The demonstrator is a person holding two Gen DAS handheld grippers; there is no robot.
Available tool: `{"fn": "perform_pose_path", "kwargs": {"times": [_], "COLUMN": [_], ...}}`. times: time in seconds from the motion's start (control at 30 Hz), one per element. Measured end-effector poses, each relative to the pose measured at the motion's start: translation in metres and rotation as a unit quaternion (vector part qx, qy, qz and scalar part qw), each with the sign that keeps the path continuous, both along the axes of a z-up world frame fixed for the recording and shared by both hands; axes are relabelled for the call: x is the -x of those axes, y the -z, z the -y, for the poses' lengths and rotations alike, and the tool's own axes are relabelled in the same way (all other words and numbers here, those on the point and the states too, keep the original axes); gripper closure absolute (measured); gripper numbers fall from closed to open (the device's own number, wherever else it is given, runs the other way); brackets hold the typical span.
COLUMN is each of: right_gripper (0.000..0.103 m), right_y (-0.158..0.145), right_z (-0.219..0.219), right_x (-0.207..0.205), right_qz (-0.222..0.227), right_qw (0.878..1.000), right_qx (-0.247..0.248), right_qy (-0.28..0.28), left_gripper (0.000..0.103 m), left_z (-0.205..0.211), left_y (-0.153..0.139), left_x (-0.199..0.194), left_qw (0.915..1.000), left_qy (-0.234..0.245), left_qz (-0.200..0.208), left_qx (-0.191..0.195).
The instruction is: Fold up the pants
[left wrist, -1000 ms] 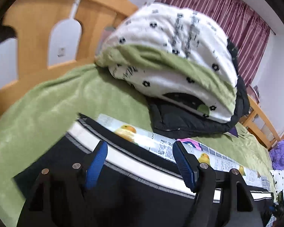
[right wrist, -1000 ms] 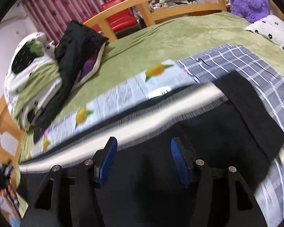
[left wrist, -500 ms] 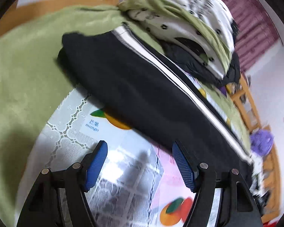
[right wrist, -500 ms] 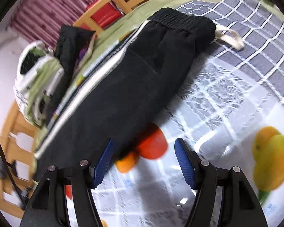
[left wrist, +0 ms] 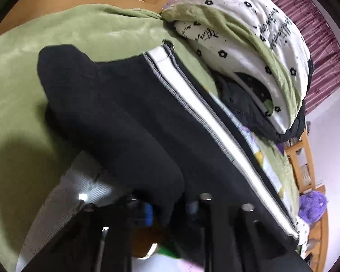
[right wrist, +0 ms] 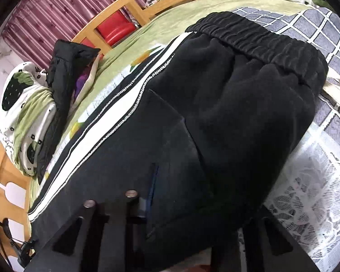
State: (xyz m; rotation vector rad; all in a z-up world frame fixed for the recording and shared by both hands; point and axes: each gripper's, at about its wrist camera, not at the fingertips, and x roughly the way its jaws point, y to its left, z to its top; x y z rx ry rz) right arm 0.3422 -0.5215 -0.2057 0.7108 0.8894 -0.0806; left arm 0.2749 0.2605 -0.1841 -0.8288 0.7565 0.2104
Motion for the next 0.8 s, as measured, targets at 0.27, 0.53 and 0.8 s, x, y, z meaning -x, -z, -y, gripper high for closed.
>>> {"fn": "perform_pose_path", "kwargs": {"times": [0.27,0.53,0.8], "right_gripper": [0.087,0.087,0.076], "right_y": [-0.068,-0.075,-0.034], "right_z": [0.013,0.059,0.082], "right_x": [0.078,0.208,0.271], "right_qz": [0.032,0.019,-0.018], "right_qw": [0.999,0.999,0.999], "right_qx": [-0.004,-0.01,-0.014], "right_qy": [-0.026,-0.026,-0.027], "left_gripper": [0.091,0.091,0.089], "left_z": [0.029,0.052,0.066], "left_y": [-0.074,-0.059,-0.04], "left_x": [0.074,0.196,0.236], "left_qw": [0.9943,0.9931,0.9918], "left_qy": [0.067,0.108,0.112], "left_qz": [0.024,0.004,-0.031], "left_qx": [-0.08,-0.044,-0.053]}}
